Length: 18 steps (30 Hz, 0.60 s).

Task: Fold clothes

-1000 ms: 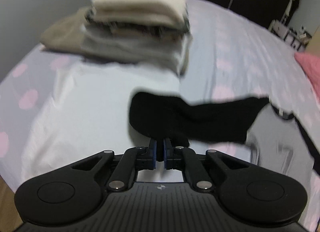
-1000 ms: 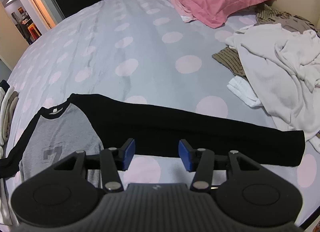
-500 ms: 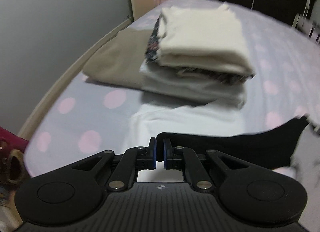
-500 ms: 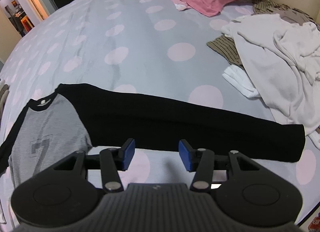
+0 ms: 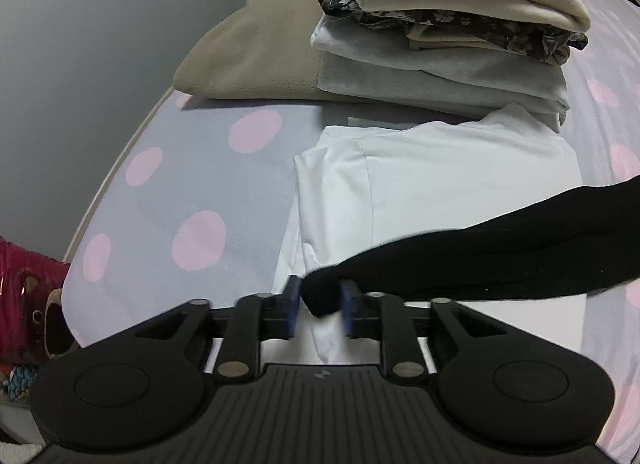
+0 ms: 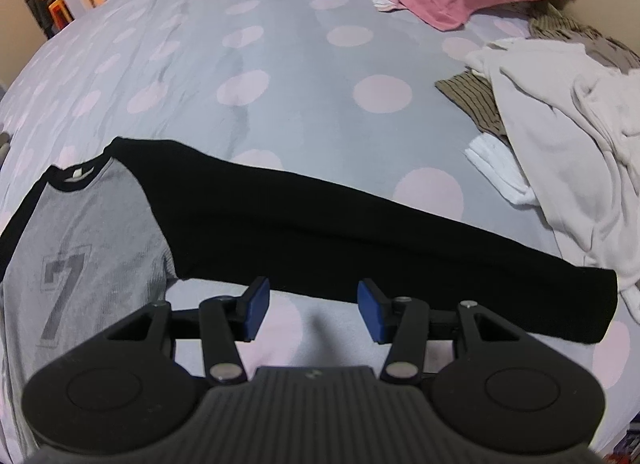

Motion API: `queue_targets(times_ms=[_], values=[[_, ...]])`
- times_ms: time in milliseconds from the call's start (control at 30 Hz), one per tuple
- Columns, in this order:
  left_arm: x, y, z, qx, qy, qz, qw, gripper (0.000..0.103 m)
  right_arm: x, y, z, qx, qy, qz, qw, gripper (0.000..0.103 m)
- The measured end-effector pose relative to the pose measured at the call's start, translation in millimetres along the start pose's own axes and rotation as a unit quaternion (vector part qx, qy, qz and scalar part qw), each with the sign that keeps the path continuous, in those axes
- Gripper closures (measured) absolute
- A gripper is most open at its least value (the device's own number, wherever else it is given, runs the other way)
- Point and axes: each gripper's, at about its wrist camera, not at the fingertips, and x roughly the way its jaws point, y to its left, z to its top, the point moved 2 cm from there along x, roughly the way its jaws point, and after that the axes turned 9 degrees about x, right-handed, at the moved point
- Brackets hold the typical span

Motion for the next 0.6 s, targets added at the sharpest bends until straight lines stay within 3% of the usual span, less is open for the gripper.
queue_targets(times_ms=[133,300,467,600], values=[[-29.8,-19.3,3.3,0.018,-0.037,-0.016,0.999,0.077,-6.4,6.5,-6.0,-0.022,-0.002,0.018,1.0,0.05],[-73.4,-63.4,-5.6,0.049,-0.067,-0.096,0.9919,0.076,-15.7,22.6,-35.5,-0.069,0.024,0.058,0.996,0.051],[-103.1,-130.8,-39.0,0.102,-0.061,-0.171,0.9781,0.076,-23.6,45.2,-85.9,-0.11,0.06,0.107,0.986,0.059],[-111.7,-189.2,-78.6,0.172,-0.047,-0.216,0.9601,0.076,-29.6,65.1,-133.1,-0.149,0.071,0.128,0.978,0.064]])
